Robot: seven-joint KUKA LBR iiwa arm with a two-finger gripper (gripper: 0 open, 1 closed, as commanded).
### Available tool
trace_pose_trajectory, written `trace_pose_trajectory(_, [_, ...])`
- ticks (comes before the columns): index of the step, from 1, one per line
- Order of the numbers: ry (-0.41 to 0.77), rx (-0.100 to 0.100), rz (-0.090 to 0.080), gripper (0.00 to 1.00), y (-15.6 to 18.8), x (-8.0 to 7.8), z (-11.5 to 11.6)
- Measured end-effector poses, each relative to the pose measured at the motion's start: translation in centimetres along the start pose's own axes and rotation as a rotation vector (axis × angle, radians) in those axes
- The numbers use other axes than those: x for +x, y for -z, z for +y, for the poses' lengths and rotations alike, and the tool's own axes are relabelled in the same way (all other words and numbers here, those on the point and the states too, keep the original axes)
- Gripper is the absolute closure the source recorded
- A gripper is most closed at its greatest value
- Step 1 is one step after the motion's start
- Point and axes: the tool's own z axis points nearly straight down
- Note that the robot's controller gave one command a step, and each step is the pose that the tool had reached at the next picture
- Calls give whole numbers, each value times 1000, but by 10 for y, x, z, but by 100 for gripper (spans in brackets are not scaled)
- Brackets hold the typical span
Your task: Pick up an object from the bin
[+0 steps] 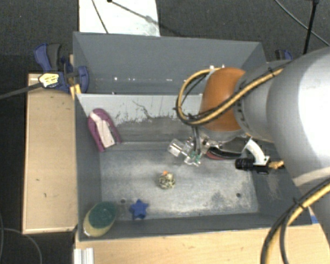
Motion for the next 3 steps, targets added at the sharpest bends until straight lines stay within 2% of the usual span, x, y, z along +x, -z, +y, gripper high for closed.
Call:
trace_pose_trajectory(1, [3,-4,-6,100,7,-1,0])
trace_pose_trajectory(2, [12,-9,-9,100,84,-3,2])
trace_pose_trajectory(3, [18,-6,-6,100,94,-4,2])
